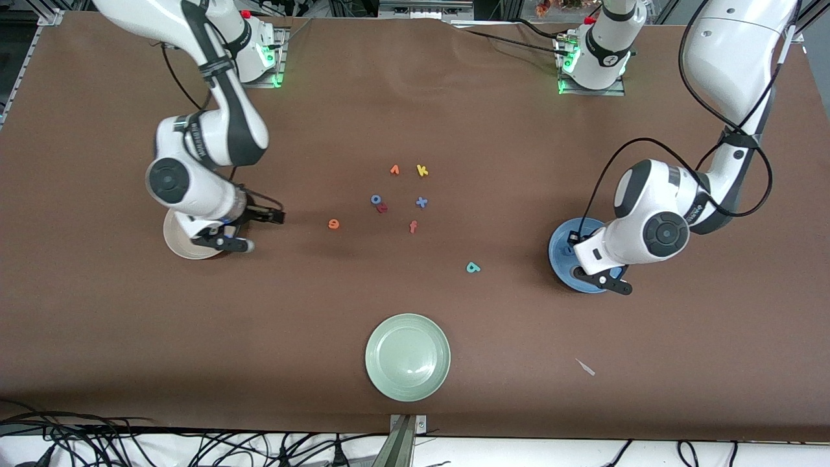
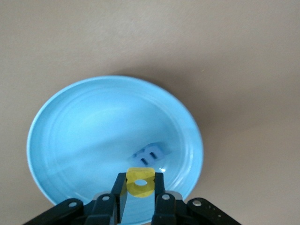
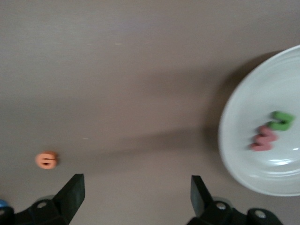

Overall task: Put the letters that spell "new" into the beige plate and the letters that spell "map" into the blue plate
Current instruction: 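Grasp the orange 6 with the right gripper while the left gripper reaches letters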

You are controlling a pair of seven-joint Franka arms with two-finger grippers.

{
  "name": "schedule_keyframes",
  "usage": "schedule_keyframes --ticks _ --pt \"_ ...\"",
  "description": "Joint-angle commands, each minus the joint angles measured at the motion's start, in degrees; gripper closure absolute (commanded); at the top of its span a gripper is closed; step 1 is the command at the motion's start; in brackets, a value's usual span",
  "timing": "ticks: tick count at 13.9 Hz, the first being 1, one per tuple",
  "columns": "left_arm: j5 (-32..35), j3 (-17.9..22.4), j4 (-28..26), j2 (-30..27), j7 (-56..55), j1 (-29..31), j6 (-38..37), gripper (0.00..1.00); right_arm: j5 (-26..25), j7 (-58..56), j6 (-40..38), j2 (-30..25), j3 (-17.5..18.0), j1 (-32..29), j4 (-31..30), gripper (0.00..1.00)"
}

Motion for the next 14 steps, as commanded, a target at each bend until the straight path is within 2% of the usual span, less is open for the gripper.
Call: schedule_keyframes --ticks 1,3,4,5,9,12,14 --pt "-0.5 -0.4 -2.0 -0.8 1.7 0.1 -0.3 0.87 0.7 9.7 5.5 1.4 1.4 4.0 -0.5 0.00" --pt "-0.5 -0.5 -2.0 -0.8 1.5 0.0 -0.3 0.81 0.7 17.2 11.1 3.9 1.4 7.7 -0.5 0.00" --pt "-0.5 -0.5 -2.0 -0.7 1.4 -0.1 -0.3 0.57 0.7 19.5 13.4 5.0 1.4 9.0 -0.6 0.00" --pt "-0.5 -0.5 -1.8 -0.6 1.5 -0.2 -0.3 0.01 0.8 20.9 15.0 6.2 1.4 10.0 -0.8 0.00" --pt "-0.7 -1.6 0.6 -0.9 -0.1 -1.5 -0.3 0.00 0.8 24.2 19.3 8.9 1.5 11.0 -1.3 0.00" --pt "-1.4 -1.7 4.9 0.8 -10.0 -5.2 -0.3 0.00 0.8 24.9 20.5 10.1 1.6 12.3 -1.6 0.01" --pt "-1.4 -1.7 9.5 4.0 -18.4 -7.9 -0.3 0.00 0.8 24.8 20.6 10.0 1.6 12.3 -2.1 0.12"
